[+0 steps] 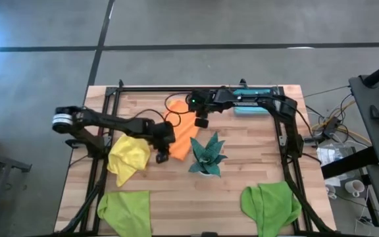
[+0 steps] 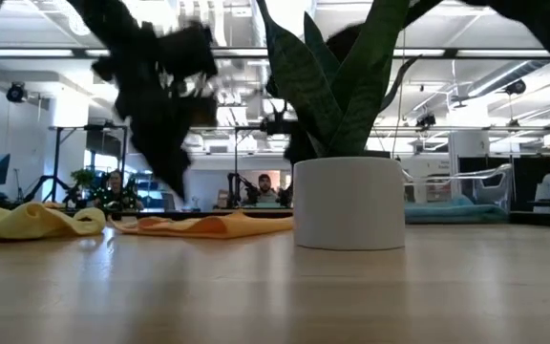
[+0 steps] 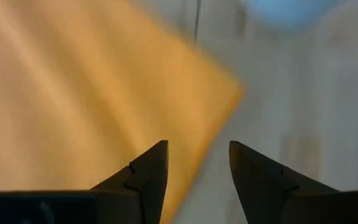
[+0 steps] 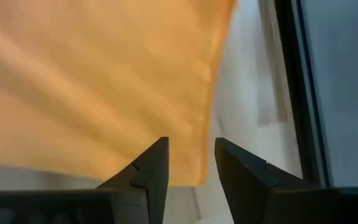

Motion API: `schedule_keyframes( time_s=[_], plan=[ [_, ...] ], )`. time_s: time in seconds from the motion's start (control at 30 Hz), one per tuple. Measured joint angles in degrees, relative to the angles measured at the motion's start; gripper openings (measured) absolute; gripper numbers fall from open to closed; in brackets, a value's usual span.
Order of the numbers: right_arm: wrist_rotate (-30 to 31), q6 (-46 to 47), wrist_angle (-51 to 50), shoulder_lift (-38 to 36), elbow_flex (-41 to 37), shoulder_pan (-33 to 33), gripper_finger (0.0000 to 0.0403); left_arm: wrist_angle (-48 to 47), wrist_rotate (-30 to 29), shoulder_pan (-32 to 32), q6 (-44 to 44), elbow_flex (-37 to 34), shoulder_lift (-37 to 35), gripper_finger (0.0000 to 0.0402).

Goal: Fold microfiber towels
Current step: Fold the orange microfiber cloth

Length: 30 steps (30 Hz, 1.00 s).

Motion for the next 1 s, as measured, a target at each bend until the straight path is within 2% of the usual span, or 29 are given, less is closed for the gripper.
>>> schedule_keyframes(
  time_s=[0.07,0.17,0.23,0.3,0.43,0.57,0.77,0.9,1.0],
  plan=[
    [-0.4,0.0,-0.9,-1.9,0.0,0.8,0.0128,-1.6,-3.6,0.2,1.6,0.2,-3.3,0.0155],
    [-2.1,2.2,0.6,-4.1,-0.7,2.1,0.0128,-2.9,-12.4,1.4,3.2,-1.5,-7.3,0.0155],
    [-6.3,4.9,3.6,-4.7,-1.6,2.9,0.0128,-1.6,-18.9,2.7,2.7,-3.8,-9.3,0.0155],
    [-11.4,7.0,9.1,-4.3,-3.7,4.2,0.0128,2.1,-21.3,4.2,1.5,-7.0,-9.4,0.0155],
    [-17.1,9.7,18.2,-0.5,-6.5,6.1,0.0128,9.4,-19.6,6.1,1.4,-12.5,-6.5,0.0155],
    [-20.1,11.6,19.3,4.9,-6.1,5.8,0.0128,8.4,-19.2,6.8,-1.5,-13.4,-2.7,0.0155],
    [-18.5,7.8,12.9,7.2,-5.3,5.4,0.0128,7.5,0.7,2.4,-8.5,-12.7,-2.0,0.0155],
    [-11.8,2.6,7.6,4.7,-5.7,4.5,0.0128,6.5,-0.2,-1.8,-7.6,-10.8,-4.1,0.0155],
    [-11.0,1.5,6.7,2.1,-5.9,4.2,0.0128,5.1,-7.5,-2.0,-6.2,-8.5,-7.0,0.0155]
  ],
)
